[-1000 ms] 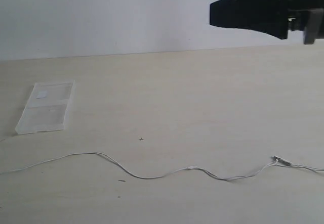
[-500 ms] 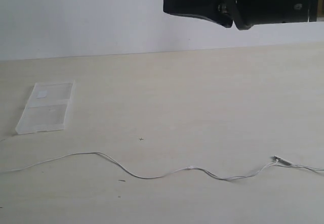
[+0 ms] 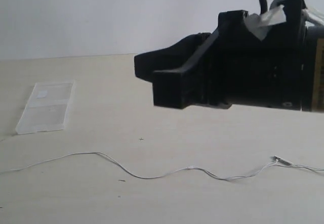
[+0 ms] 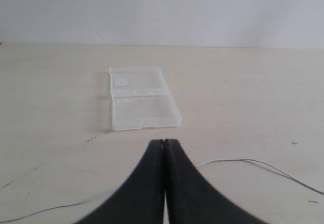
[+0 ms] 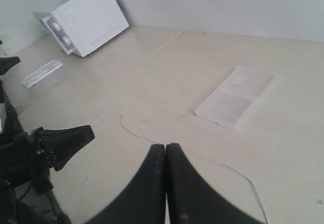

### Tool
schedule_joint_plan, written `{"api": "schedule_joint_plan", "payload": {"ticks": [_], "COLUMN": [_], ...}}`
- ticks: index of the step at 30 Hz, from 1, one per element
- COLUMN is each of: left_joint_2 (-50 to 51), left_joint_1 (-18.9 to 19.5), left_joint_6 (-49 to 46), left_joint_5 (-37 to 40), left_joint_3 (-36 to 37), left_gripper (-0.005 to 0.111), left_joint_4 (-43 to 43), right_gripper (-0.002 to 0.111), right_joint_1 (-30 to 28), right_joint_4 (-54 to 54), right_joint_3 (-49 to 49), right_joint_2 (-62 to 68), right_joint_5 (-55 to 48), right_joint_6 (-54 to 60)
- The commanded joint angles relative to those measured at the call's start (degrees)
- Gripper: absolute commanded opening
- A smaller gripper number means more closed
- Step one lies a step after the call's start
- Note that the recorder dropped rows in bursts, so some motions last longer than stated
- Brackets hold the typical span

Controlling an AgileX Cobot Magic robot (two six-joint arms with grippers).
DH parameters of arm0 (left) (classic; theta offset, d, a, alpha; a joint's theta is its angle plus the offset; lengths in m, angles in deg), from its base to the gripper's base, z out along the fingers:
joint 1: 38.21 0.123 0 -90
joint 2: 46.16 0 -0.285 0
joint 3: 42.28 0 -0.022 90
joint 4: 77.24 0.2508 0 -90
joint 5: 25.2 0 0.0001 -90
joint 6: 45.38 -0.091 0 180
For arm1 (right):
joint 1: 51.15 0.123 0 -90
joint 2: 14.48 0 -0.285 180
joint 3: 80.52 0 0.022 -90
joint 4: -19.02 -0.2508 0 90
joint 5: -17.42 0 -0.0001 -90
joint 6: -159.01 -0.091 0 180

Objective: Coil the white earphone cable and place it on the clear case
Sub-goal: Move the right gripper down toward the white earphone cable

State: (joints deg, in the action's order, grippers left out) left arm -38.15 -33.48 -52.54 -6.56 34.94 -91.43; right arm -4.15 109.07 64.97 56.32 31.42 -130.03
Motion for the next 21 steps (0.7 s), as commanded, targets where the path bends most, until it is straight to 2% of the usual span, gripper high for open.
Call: {"api": "schedule_joint_plan", "payload": {"ticks": [1,4,10,14,16,21], "left_joint_2": [-0.23,-0.23,-0.23,-0.23,-0.23,-0.23], "left_joint_1": [-0.07,-0.07,-0.07,-0.07,-0.07,-0.07], "left_joint_6": [0.14,0.14,0.14,0.14,0.14,0.14], "left_joint_5": [-0.05,-0.05,-0.05,-0.05,-0.05,-0.05], "left_joint_3": [0.0,0.0,0.0,0.0,0.0,0.0], "left_gripper": [0.0,0.0,0.0,0.0,0.0,0.0], "left_joint_4": [0.08,0.08,0.08,0.08,0.08,0.08], "right_gripper": [0.0,0.0,0.0,0.0,0.0,0.0], "right_joint_1": [1.65,1.65,6.38,9.39,11.04,15.38], "right_joint_4": [-2.82,3.33,6.63,4.99,3.97,-17.75], "right_joint_3": [-0.61,-0.61,-0.61,-0.61,-0.61,-0.04], "right_joint_2": [0.45,0.45,0.34,0.34,0.34,1.31], "right_joint_5": [-0.63,-3.77,-19.11,-27.68,-31.15,-43.21], "right_joint_6": [-1.03,-12.78,-12.47,-4.88,3.18,46.78]}}
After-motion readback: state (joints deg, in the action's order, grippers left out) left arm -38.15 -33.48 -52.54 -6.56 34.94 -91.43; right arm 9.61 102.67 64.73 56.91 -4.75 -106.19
